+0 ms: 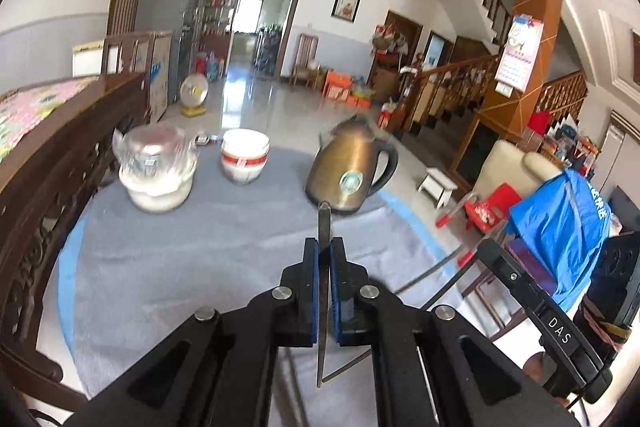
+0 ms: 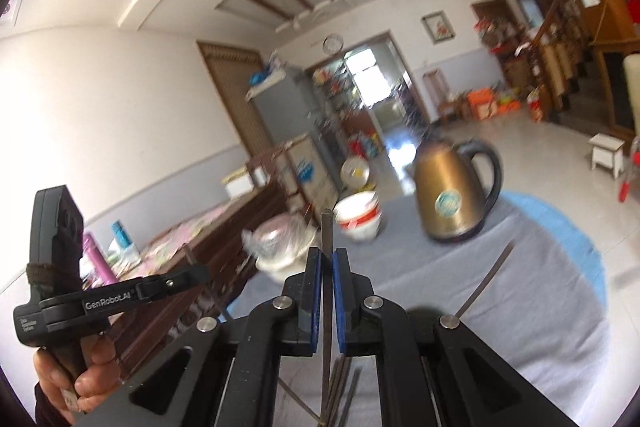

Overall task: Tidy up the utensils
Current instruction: 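Lift the left chopstick over the grey holder while the right gripper carries its chopstick there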

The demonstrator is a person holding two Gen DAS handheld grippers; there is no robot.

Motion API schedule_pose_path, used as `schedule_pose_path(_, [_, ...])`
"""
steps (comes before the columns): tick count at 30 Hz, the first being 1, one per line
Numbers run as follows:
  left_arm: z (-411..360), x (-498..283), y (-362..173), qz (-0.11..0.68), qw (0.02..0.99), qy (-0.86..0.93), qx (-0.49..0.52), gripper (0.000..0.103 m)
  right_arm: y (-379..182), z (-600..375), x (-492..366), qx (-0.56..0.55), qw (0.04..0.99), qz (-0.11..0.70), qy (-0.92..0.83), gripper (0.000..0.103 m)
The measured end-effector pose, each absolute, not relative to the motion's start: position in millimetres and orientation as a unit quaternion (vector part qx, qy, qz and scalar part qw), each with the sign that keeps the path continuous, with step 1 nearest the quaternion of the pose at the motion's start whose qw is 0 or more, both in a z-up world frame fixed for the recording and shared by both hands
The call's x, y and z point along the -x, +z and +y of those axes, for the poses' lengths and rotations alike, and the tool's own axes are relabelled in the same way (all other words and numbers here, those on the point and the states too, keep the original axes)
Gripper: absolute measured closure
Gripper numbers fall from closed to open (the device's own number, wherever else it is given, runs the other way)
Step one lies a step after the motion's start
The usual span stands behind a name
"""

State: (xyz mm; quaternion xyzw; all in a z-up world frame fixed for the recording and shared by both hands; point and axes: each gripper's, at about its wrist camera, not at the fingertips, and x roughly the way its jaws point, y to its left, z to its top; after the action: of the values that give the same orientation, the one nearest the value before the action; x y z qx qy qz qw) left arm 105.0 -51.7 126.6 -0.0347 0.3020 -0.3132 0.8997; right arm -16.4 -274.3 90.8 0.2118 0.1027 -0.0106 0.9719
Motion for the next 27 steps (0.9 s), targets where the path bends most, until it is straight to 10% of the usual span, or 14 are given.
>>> schedule_pose_path(13, [-112, -116, 150, 0.192, 0.930, -0.300, 0.090, 0.098, 107, -313, 29, -0.232, 0.961, 0.005, -0.153, 0.096])
schedule_pose_path(27, [-152, -129, 80, 0.256, 0.926, -0.278, 0.029, 0.097, 75, -301, 14, -0.189, 0.966, 0.091, -0.153, 0.095])
